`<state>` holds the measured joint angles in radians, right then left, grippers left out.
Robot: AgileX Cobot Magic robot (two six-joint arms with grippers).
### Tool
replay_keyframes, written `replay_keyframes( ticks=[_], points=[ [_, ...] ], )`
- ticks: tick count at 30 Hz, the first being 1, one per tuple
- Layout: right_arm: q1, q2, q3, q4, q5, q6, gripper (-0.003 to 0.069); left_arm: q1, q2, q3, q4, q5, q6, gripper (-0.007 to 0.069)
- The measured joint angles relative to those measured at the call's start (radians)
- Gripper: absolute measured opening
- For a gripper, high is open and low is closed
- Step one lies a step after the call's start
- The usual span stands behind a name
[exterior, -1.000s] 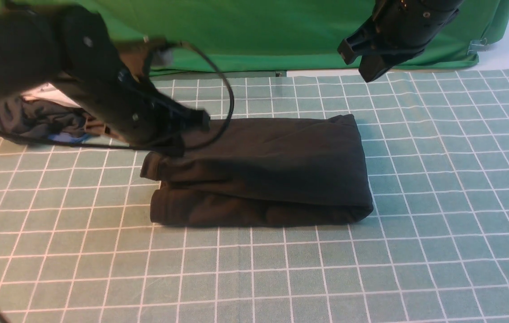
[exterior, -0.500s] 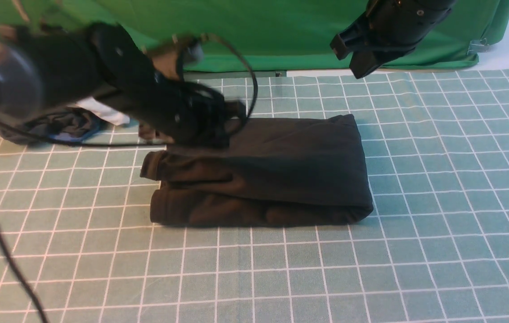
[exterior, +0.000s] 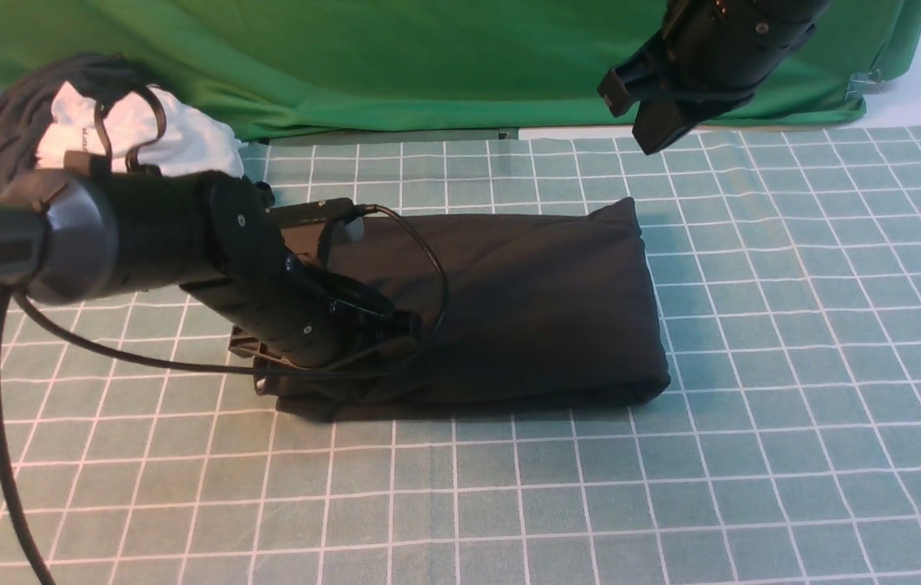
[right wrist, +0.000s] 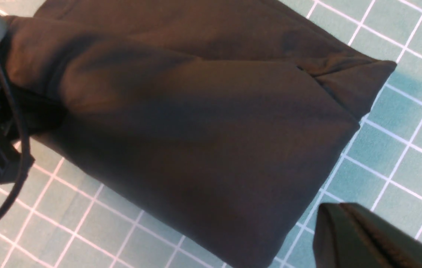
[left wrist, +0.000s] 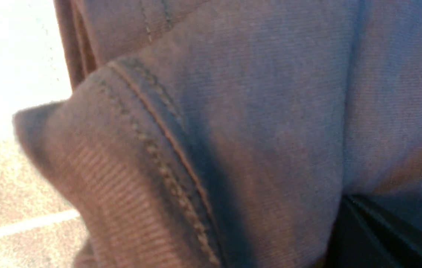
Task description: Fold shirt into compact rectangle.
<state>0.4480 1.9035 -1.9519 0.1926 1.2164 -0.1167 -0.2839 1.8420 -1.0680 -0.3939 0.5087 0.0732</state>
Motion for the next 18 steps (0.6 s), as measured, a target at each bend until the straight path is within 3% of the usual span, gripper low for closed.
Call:
replay_keyframes(
  ticks=[8,13,18],
  points=[
    [0.0,0.0,0.014,0.019,0.003,0.001,-0.0003,0.0,-0.072,0.0,0.001,0.024,0.014,0.0013],
    [0.0,0.0,0.033,0.039,0.002,-0.023,-0.0003,0.016,-0.22,-0.005,0.07,0.025,-0.001,0.0013],
    [0.001,-0.001,0.121,0.04,0.001,-0.027,-0.0003,0.054,-0.208,-0.005,0.098,0.043,-0.025,0.0013]
  ],
)
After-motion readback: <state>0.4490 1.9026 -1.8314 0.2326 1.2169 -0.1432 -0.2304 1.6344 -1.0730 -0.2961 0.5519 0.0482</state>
